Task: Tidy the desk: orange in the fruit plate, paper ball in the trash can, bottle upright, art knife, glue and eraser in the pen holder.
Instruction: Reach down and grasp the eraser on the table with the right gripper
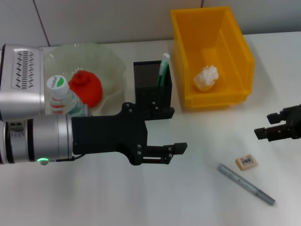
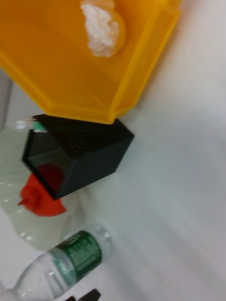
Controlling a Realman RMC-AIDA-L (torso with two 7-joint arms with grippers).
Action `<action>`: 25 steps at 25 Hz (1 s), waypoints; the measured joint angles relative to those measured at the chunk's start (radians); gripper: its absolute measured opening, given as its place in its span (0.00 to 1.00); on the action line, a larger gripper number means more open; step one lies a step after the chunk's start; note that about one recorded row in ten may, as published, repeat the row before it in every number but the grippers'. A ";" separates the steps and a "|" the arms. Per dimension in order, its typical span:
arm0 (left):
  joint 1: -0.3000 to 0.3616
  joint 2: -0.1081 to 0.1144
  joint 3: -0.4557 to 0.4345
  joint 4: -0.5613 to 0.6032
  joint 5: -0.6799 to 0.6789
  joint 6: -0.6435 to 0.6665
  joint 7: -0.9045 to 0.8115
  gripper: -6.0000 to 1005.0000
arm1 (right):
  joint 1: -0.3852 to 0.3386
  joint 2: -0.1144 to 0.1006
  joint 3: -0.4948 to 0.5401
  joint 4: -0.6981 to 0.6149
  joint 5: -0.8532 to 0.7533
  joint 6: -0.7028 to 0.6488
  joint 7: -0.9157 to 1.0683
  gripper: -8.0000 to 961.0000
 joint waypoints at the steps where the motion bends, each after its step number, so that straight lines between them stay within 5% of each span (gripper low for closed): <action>1: 0.000 0.000 0.002 -0.002 -0.001 0.001 0.003 0.78 | 0.012 0.000 -0.003 -0.013 -0.040 -0.006 0.021 0.72; 25: 0.000 0.000 0.053 -0.005 -0.013 0.004 0.008 0.78 | 0.123 -0.004 -0.078 -0.005 -0.204 -0.069 0.071 0.72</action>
